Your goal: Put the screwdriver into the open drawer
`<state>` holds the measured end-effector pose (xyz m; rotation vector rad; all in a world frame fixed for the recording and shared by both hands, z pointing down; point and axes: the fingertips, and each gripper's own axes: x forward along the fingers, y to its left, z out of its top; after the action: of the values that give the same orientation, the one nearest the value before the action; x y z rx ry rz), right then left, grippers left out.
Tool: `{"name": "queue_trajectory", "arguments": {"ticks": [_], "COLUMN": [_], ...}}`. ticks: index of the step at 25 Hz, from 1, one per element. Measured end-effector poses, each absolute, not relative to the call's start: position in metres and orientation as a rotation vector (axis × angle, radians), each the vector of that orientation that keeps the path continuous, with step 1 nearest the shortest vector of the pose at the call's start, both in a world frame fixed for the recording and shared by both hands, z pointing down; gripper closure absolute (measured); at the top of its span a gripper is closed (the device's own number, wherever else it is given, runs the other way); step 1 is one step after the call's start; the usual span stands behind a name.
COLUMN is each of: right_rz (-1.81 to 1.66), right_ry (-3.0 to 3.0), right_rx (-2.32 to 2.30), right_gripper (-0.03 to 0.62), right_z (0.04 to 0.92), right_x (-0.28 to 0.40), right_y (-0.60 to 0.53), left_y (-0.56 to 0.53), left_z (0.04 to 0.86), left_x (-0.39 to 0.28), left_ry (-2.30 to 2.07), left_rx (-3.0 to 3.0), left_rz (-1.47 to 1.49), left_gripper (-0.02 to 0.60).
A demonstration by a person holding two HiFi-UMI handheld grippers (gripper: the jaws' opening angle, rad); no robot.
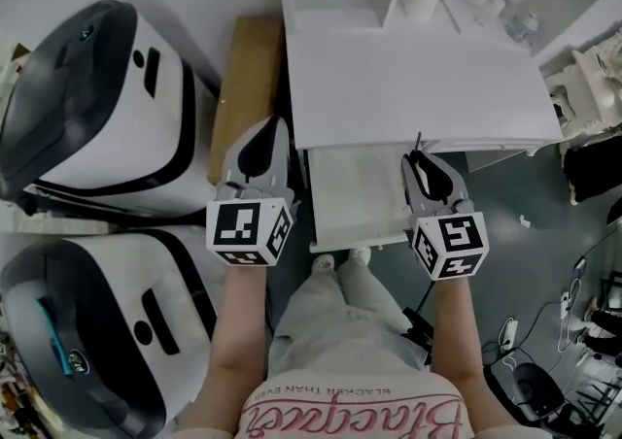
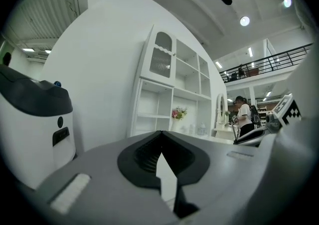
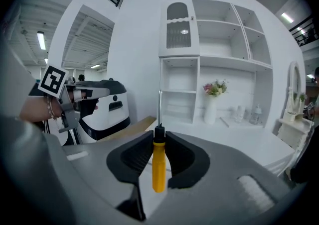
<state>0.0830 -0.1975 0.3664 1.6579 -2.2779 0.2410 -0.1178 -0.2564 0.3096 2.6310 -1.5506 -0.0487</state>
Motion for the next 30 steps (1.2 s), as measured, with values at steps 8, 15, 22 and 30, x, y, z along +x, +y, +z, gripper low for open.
{"name": "queue_trajectory", "arguments": {"ticks": [8, 15, 22, 30], "right_rz": [0.351, 0.457, 0.545, 0.591], "right_ry": [-2.272, -2.246, -2.205, -2.1], "right_rx": [1.567, 1.462, 1.356, 1.209], "right_gripper": [0.517, 0.517, 0.517, 0.517], "right_z": [0.401, 0.439, 0.479, 0.528], "right_x": [0.093, 0.1, 0.104, 0.106], "right_y": [-0.213, -0.219, -0.217, -0.207], "left_y": [-0.267, -0.272, -0.275, -0.273], "left_z": [0.335, 0.356, 0.372, 0.387], "left_x": [-0.106, -0.094, -0.084, -0.079], "left_ry": [-1.587, -1.592, -1.589, -1.58], "left_rx": [2.549, 2.503, 2.478, 2.455], "left_rz": [0.009, 0.073, 0.119, 0.159], "left_gripper": [0.566, 0.566, 0.566, 0.566]}}
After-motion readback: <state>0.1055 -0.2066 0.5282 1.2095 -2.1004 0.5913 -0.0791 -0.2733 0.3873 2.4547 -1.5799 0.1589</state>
